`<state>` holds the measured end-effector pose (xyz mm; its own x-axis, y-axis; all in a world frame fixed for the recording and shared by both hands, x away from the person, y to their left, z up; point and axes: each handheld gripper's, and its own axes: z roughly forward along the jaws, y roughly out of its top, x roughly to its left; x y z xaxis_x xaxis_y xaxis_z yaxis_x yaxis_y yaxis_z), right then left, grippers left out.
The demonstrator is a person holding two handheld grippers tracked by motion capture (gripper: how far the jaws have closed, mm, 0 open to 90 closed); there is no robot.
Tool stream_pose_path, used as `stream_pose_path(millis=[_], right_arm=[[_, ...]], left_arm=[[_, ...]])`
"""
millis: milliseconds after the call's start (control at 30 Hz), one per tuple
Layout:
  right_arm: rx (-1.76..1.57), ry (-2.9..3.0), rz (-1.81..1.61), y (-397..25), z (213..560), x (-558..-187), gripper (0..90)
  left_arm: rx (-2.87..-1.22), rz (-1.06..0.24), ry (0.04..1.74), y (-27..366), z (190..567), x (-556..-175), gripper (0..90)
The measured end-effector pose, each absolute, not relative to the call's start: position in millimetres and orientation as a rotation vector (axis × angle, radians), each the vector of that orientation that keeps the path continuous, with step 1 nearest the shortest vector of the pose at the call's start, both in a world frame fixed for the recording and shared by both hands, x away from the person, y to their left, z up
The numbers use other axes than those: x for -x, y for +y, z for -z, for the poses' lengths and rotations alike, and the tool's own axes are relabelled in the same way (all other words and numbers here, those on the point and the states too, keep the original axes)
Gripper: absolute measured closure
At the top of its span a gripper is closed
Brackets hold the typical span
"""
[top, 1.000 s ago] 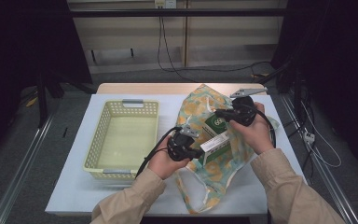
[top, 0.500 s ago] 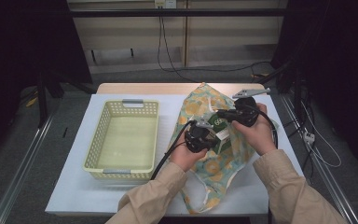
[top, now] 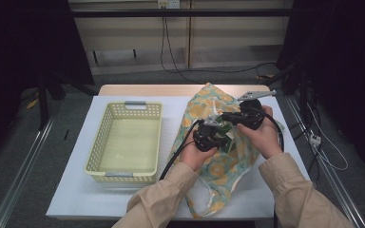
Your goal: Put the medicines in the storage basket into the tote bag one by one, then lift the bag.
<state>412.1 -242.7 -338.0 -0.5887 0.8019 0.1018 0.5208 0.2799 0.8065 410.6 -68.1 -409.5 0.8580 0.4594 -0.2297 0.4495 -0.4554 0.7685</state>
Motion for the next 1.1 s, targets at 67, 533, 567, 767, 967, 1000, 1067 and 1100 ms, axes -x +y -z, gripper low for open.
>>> stream_pose_path(millis=[67,533,567,767,967,1000,1067,1100], right_arm=[[-1.205,2.233,-1.219,-243,338,-412,90.0],[-1.213,2.245,-1.220,-242,345,-411,90.0],[-1.212,2.246,-1.220,-241,345,-411,90.0],[-1.202,2.254,-1.226,-240,346,-411,90.0],[-1.198,2.253,-1.225,-241,346,-410,90.0],[-1.196,2.254,-1.223,-241,346,-409,90.0],[-1.199,2.251,-1.227,-242,345,-409,90.0],[-1.198,2.252,-1.227,-242,346,-409,90.0]], left_arm=[[-2.121,-0.006,0.650,-63,405,-409,78.4],[-2.197,-0.083,0.623,-20,389,-384,18.1],[-2.198,-0.086,0.620,-18,389,-383,16.5],[-2.220,-0.092,0.610,-7,394,-374,15.6],[-2.260,-0.104,0.605,-2,405,-368,18.1],[-2.268,-0.104,0.601,-1,407,-367,19.0],[-2.284,-0.118,0.592,0,410,-364,19.2],[-2.292,-0.119,0.582,0,411,-363,19.9]])
